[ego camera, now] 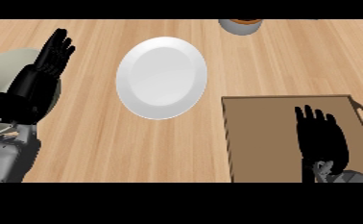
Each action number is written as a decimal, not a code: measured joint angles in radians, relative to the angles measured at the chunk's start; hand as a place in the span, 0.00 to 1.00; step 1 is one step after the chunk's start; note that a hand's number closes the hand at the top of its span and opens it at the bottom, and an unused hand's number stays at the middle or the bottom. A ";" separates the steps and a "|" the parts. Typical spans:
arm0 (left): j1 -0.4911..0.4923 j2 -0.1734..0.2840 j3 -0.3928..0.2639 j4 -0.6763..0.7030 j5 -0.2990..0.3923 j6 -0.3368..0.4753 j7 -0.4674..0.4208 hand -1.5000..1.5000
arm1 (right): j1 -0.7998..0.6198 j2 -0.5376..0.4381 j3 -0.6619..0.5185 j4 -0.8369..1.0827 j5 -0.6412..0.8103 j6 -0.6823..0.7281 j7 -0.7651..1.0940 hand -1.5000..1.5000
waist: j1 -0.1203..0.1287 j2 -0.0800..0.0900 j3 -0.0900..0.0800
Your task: Pick the croissant from the tray and place it in the plate
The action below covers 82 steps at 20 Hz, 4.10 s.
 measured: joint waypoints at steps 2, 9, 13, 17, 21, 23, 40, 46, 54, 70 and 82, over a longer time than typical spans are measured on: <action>-0.015 -0.001 0.019 0.027 0.005 -0.025 -0.003 0.50 | 0.001 0.007 -0.020 0.025 0.012 0.008 -0.011 0.00 | -0.001 0.000 0.000; -0.013 -0.043 0.043 0.041 -0.036 -0.047 -0.015 0.50 | 0.042 0.015 -0.083 0.101 0.049 0.004 -0.082 0.00 | -0.001 0.000 0.000; -0.013 -0.054 0.070 0.034 -0.051 -0.075 -0.005 0.50 | 0.055 0.049 -0.099 0.149 0.088 -0.013 -0.102 0.00 | 0.000 0.000 0.000; -0.004 -0.064 0.089 0.011 -0.062 -0.091 0.013 0.50 | 0.036 0.057 -0.125 0.218 0.123 -0.023 -0.129 0.00 | 0.003 -0.002 -0.005; 0.002 -0.080 0.103 0.027 -0.078 -0.103 -0.003 0.50 | 0.039 0.046 -0.136 0.239 0.152 -0.076 -0.193 1.00 | 0.003 -0.004 -0.008; -0.001 -0.089 0.097 0.012 -0.084 -0.098 0.010 0.50 | 0.035 0.034 -0.127 0.256 0.187 -0.145 -0.231 1.00 | 0.002 -0.005 -0.009; 0.026 -0.094 0.119 -0.014 -0.100 -0.097 0.039 0.50 | 0.368 0.344 -0.049 -0.165 0.434 -0.465 0.123 1.00 | -0.039 -0.014 -0.008; 0.005 -0.108 0.117 0.021 -0.106 -0.108 0.016 0.50 | 0.392 0.463 0.152 -0.375 0.601 -0.483 0.141 1.00 | -0.021 -0.007 -0.003; -0.014 -0.131 0.101 0.034 -0.127 -0.108 0.004 0.50 | 0.162 0.536 0.363 -0.393 0.673 -0.533 0.181 1.00 | 0.003 0.000 -0.001; -0.036 -0.152 0.081 0.005 -0.139 -0.129 0.034 0.50 | -0.494 0.550 0.169 0.069 0.262 -0.644 0.228 1.00 | 0.049 0.009 0.000; -0.073 -0.166 0.077 0.039 -0.146 -0.144 0.015 0.50 | -0.800 0.552 0.029 0.648 0.039 -0.865 0.140 1.00 | 0.079 0.021 -0.001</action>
